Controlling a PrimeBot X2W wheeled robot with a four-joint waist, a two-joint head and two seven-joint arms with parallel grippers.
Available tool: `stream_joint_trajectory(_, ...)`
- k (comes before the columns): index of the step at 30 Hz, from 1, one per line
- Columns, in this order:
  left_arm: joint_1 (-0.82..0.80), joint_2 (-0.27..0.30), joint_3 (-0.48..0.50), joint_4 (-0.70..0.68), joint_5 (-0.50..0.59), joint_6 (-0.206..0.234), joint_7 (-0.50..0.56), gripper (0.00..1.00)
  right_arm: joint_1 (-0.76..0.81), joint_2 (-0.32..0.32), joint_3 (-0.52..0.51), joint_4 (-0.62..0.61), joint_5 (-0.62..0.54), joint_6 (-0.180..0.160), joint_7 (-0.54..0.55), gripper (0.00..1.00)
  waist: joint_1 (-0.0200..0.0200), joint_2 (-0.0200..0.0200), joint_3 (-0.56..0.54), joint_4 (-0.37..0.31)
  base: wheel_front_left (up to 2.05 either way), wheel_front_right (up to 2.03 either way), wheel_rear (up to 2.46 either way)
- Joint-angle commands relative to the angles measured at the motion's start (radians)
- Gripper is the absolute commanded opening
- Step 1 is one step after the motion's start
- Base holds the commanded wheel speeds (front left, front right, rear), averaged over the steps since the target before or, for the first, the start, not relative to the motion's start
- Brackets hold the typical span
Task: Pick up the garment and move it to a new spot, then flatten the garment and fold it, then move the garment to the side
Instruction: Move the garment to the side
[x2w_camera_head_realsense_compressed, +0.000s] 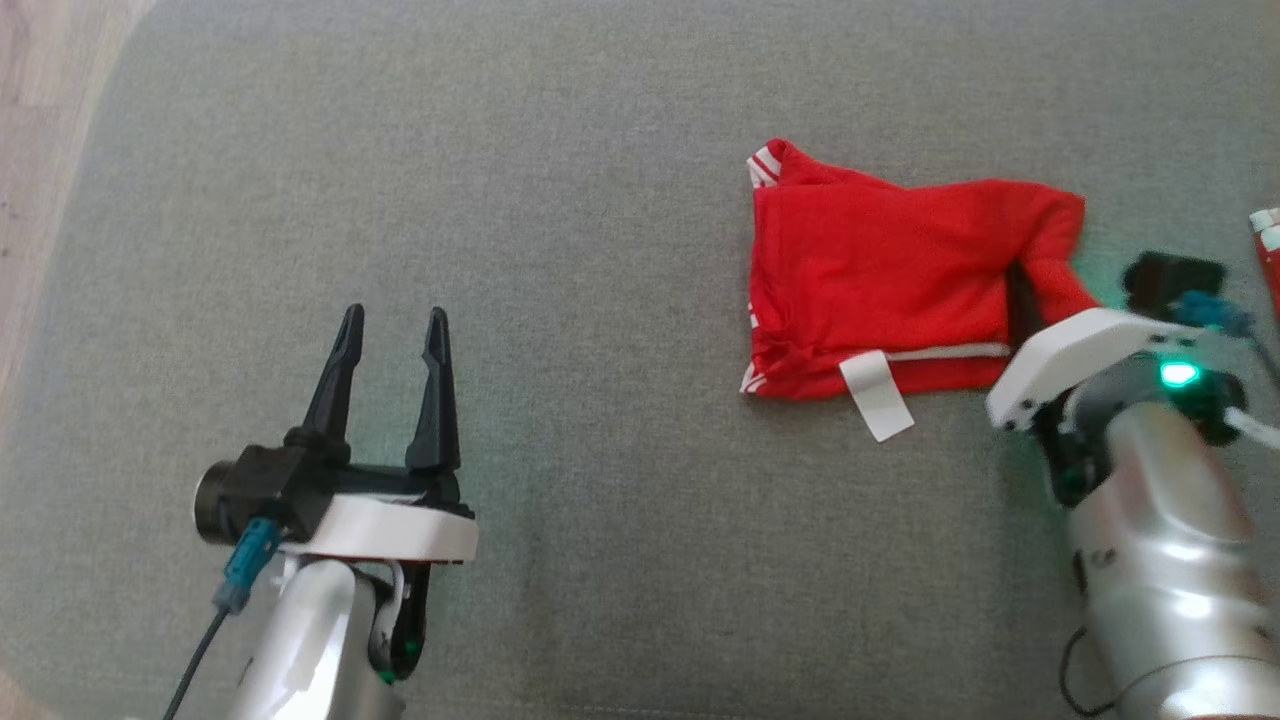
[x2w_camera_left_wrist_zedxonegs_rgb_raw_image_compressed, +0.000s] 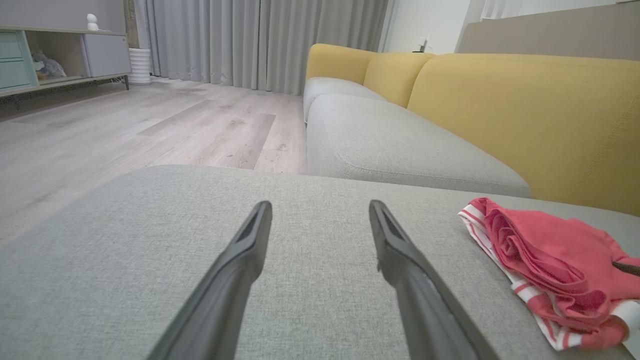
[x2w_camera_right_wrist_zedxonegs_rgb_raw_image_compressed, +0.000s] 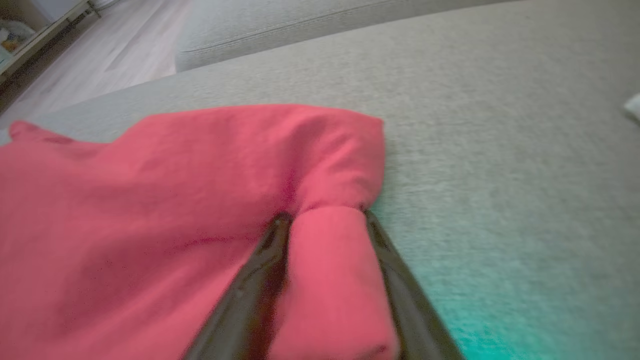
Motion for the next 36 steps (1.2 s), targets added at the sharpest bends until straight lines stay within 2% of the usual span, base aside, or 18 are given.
stream_joint_trajectory(1, -0.034, 0.005, 0.03, -0.024, 0.002, 0.004, -0.005, 1.0, 0.01, 0.028, 0.057, 0.017, -0.046, -0.001, -0.03, 0.0, -0.0002, 0.0, -0.014, -0.01, 0.0, 0.0, 0.0)
stream_joint_trajectory(8, -0.022, 0.005, 0.038, -0.028, 0.014, 0.002, -0.005, 1.0, 0.002, 0.016, 0.129, -0.009, -0.164, -0.001, -0.133, 0.0, -0.0002, 0.0, -0.059, -0.066, 0.0, 0.0, 0.0)
stream_joint_trajectory(13, -0.012, 0.005, 0.047, -0.036, 0.019, 0.001, -0.005, 1.0, -0.003, -0.046, 0.21, -0.104, -0.23, -0.001, -0.148, 0.0, -0.0002, 0.0, -0.081, -0.143, 0.0, 0.0, 0.0)
stream_joint_trajectory(16, -0.012, 0.005, 0.05, -0.041, 0.022, 0.0, -0.005, 1.0, -0.007, -0.111, 0.257, -0.167, -0.237, -0.001, -0.116, 0.0, -0.0002, 0.0, -0.073, -0.176, 0.0, 0.0, 0.0)
stream_joint_trajectory(20, -0.022, 0.005, 0.048, -0.042, 0.027, -0.004, -0.005, 1.0, -0.011, -0.232, 0.292, -0.244, -0.221, -0.001, -0.055, 0.0, -0.0002, 0.0, -0.053, -0.197, 0.0, 0.0, 0.0)
stream_joint_trajectory(28, -0.04, 0.005, 0.052, -0.034, 0.035, -0.014, -0.005, 1.0, -0.015, -0.443, 0.275, -0.31, -0.189, -0.001, 0.043, 0.0, -0.0002, 0.0, -0.014, -0.202, 0.0, 0.0, 0.0)
stream_joint_trajectory(33, -0.047, 0.005, 0.057, -0.029, 0.04, -0.021, -0.005, 1.0, -0.004, -0.528, 0.219, -0.279, -0.193, -0.001, 0.07, 0.0, -0.0002, 0.0, -0.007, -0.19, 0.0, 0.0, 0.0)
stream_joint_trajectory(36, -0.043, 0.005, 0.068, -0.026, 0.048, -0.025, -0.005, 1.0, -0.007, -0.556, 0.186, -0.259, -0.198, -0.001, 0.063, 0.0, -0.0002, 0.0, -0.006, -0.191, 0.0, 0.0, 0.0)
